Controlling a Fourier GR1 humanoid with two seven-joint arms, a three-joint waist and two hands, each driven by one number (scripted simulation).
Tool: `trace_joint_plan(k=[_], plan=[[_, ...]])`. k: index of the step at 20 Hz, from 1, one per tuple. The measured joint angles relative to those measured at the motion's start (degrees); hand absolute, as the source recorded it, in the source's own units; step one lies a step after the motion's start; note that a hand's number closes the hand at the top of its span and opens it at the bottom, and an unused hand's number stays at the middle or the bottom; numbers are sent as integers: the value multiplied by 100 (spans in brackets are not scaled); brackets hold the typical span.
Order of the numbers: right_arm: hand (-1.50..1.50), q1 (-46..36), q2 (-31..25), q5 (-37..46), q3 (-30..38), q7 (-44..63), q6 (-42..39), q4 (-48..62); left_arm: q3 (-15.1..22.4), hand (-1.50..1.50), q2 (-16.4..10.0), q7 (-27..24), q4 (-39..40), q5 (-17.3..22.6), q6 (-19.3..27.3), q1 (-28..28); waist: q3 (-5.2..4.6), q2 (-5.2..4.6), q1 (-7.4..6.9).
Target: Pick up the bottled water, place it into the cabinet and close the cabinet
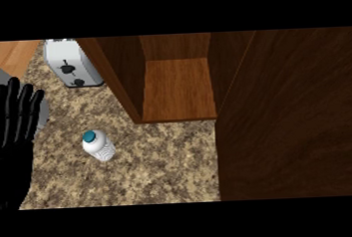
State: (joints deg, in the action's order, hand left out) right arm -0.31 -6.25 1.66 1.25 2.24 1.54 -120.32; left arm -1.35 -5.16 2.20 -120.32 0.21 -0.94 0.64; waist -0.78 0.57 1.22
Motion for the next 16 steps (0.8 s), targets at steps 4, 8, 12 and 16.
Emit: trace_joint_plan(k=[4, 8, 12, 16], plan=[[-150, 395, 69, 74, -157, -79, -66, -340, -71, -150, 98, -175, -63, -261, 214, 167, 49, -28, -69], [-150, 803, 75, -179, -547, -5, -412, -706, -35, -150, 292, 39, -270, -291, 686, 448, 68, -27, -117], [-150, 1157, 103, -303, -1065, 313, -632, -1181, 225, -150, 429, 371, -582, -125, 1096, 761, 73, -31, -120], [-150, 1397, 174, -168, -1513, 697, -620, -1694, 576, -150, 482, 647, -939, -234, 1432, 1009, 76, -37, -119]])
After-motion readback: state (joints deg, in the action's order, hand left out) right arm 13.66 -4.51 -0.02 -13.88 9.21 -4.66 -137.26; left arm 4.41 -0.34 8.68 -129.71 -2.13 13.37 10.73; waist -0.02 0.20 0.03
